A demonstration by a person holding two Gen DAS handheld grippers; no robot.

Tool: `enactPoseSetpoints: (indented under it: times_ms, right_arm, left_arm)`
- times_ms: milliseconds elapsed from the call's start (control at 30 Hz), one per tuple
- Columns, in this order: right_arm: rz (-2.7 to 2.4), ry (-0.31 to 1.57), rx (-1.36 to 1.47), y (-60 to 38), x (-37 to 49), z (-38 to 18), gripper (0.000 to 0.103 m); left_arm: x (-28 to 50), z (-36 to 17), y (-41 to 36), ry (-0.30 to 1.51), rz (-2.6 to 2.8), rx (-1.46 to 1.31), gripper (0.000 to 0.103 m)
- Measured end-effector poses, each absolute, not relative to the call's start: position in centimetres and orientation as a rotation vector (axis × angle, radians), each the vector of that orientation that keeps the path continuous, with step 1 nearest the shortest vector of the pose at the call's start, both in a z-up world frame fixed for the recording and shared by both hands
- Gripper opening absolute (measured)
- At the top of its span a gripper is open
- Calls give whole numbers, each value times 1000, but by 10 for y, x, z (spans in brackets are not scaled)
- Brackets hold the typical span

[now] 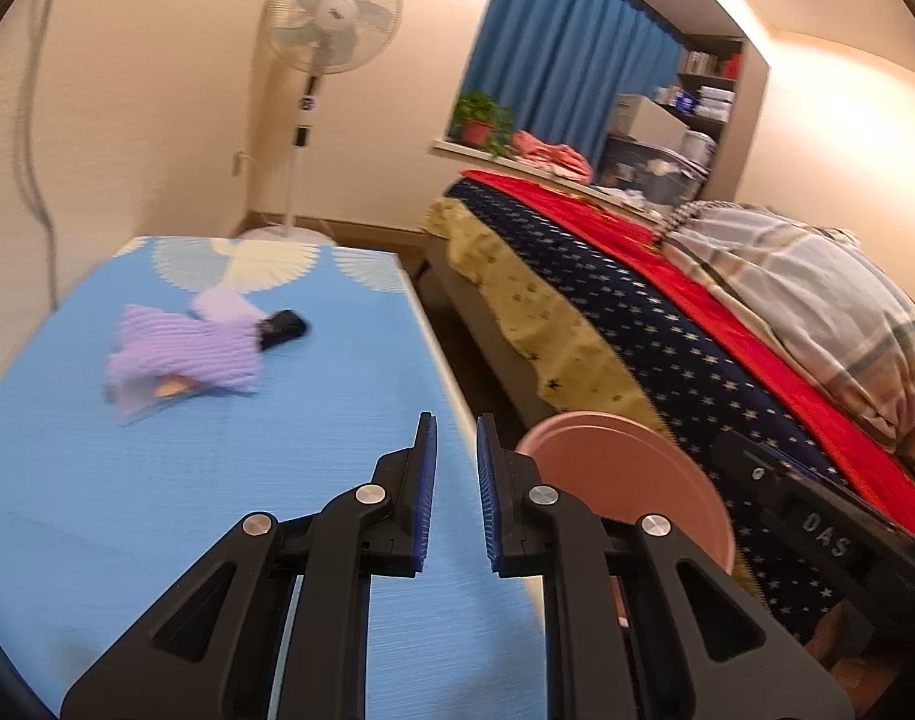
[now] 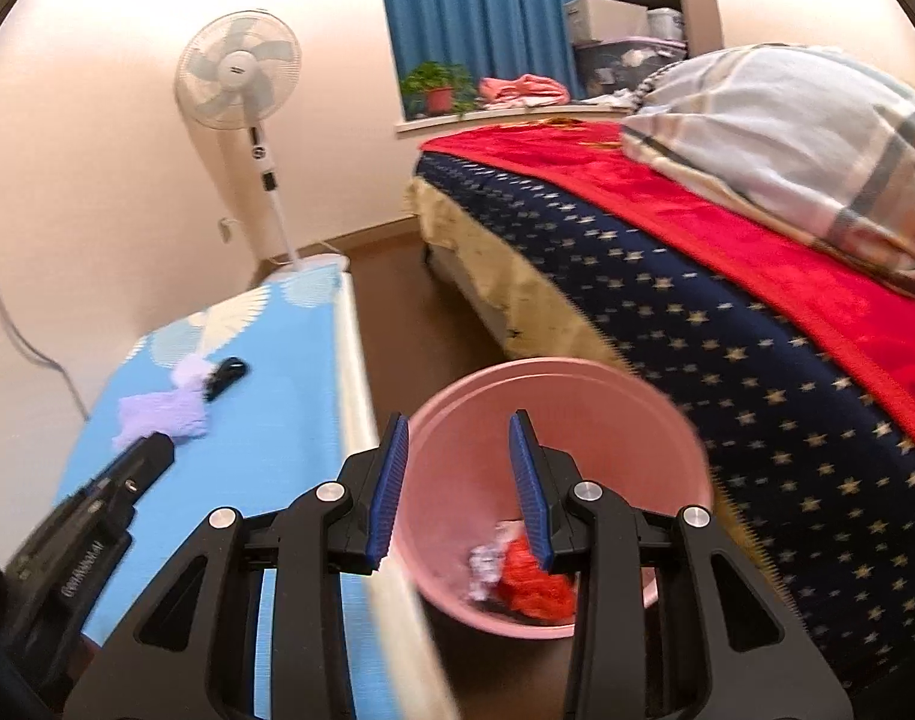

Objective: Collect trash
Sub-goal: 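Grasp the purple foam net with the left gripper while the right gripper grasps the black strap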

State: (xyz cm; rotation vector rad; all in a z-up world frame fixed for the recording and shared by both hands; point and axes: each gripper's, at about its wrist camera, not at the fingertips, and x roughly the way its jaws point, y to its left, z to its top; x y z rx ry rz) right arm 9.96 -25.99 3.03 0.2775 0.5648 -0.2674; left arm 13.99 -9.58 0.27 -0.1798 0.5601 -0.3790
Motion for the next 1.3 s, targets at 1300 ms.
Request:
enactPoseSetpoints:
  times_ms: [1300]
  right_arm:
    - [202, 734, 438, -157, 379, -50, 33]
  left_arm:
    - [287, -70, 47, 678, 209, -340, 54]
